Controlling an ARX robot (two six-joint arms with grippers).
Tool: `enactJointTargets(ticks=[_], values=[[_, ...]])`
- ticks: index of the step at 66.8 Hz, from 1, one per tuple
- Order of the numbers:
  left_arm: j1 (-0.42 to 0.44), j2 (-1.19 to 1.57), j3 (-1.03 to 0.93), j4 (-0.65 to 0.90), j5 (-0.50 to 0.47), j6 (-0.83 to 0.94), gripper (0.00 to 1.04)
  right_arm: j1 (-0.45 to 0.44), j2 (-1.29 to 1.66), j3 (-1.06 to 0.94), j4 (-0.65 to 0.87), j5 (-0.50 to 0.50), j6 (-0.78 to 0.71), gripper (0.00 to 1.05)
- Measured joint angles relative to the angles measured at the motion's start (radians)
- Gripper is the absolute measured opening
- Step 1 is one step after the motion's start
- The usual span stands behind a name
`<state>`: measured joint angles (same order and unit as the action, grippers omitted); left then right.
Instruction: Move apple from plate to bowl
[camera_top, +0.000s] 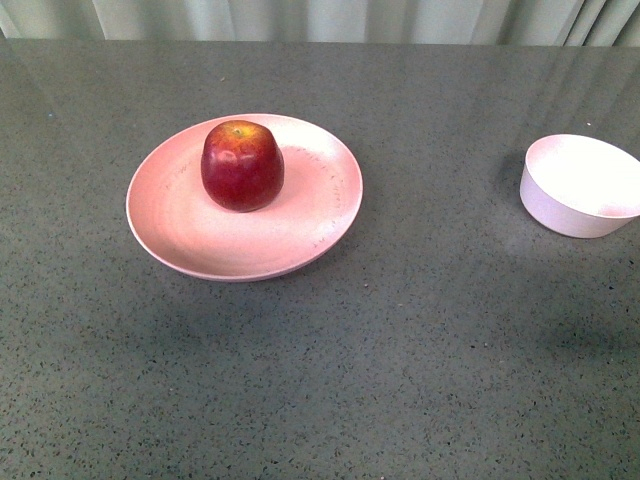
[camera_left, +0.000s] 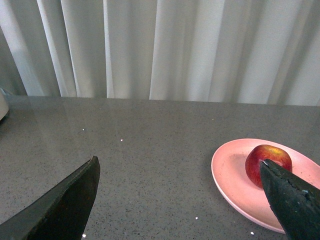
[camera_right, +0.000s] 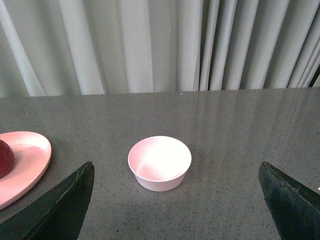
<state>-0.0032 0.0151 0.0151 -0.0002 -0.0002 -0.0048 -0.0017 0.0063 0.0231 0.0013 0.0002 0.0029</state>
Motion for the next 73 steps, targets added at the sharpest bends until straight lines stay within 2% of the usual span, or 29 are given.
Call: enactJointTargets(ticks=[63, 66, 69, 73], values=[[0.000, 0.000, 0.000, 0.000, 0.000, 0.000, 0.96, 0.000, 0.002, 0.001, -0.002, 0.004, 0.001, 0.96], [0.000, 0.000, 0.000, 0.000, 0.000, 0.000, 0.96, 0.016, 0.071, 0.050, -0.142, 0.087, 0.042, 0.96], [0.000, 0.000, 0.000, 0.000, 0.000, 0.000, 0.96, -0.006, 0.206, 0.113, -0.273, 0.127, 0.067, 0.96], [0.000, 0.000, 0.000, 0.000, 0.000, 0.000, 0.96, -0.052, 0.354, 0.134, -0.271, 0.108, 0.072, 0.96]])
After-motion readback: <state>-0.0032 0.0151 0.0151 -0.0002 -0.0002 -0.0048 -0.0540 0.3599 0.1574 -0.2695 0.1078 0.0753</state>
